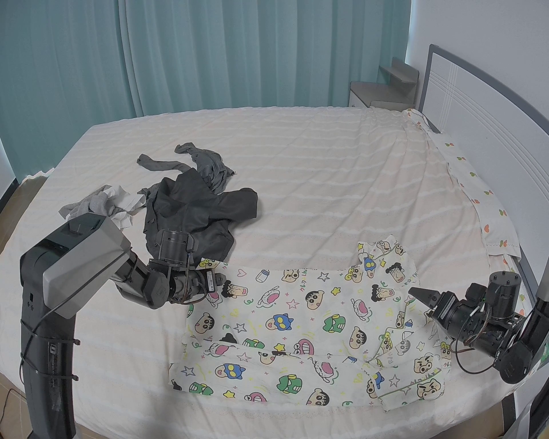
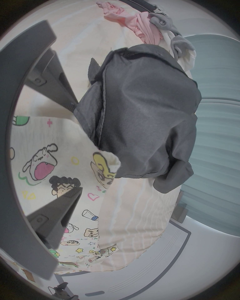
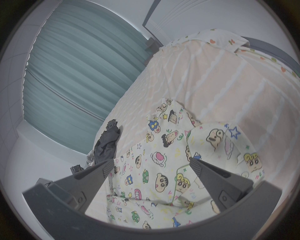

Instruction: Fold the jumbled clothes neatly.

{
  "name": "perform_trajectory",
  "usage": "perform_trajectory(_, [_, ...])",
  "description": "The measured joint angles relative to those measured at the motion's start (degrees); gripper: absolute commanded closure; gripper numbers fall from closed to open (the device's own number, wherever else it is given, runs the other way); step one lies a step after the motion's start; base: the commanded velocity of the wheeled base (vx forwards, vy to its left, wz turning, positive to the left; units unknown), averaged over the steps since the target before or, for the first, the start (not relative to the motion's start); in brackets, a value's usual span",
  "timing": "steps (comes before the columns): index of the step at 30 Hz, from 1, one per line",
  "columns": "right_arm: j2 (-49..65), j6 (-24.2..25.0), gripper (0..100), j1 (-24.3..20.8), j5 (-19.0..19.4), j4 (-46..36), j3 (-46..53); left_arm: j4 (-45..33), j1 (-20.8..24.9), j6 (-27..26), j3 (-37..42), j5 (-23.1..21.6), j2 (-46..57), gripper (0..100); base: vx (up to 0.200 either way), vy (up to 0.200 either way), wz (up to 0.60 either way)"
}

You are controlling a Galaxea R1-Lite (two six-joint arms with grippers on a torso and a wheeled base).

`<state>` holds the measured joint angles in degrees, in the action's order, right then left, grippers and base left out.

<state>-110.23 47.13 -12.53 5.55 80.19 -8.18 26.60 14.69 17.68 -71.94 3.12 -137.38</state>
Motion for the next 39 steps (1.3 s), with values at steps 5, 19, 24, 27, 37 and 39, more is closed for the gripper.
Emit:
perform_trajectory(5, [-0.8, -2.8, 0, 2.2, 0.2, -1.0, -3.8, 0.0, 0.3, 0.7, -1.1, 0.0, -1.3, 100, 0.000, 0.000, 0.00])
perform_trajectory(19, [-7.7, -21.3, 0, 8.8, 2.7, -32.6, -35.1, 3.7, 0.5, 3.4, -0.9, 3.7, -1.9, 100, 0.000, 0.000, 0.00])
perform_trajectory(24, [-12.8, -25.5, 0, 10.6, 4.8, -41.4, -46.3, 4.8, 0.5, 4.1, -0.6, 4.7, -1.8, 100, 0.000, 0.000, 0.00])
perform_trajectory(27, [-16.2, -26.8, 0, 11.2, 6.3, -46.8, -52.4, 5.1, 0.5, 4.3, -0.5, 5.1, -1.8, 100, 0.000, 0.000, 0.00])
perform_trajectory(37, [-23.3, -27.9, 0, 11.9, 11.1, -59.3, -66.2, 5.4, 0.9, 4.4, -0.4, 5.7, -1.8, 100, 0.000, 0.000, 0.00])
perform_trajectory(39, [-24.3, -28.0, 0, 11.9, 12.5, -61.2, -68.2, 5.4, 1.0, 4.4, -0.5, 5.7, -1.7, 100, 0.000, 0.000, 0.00])
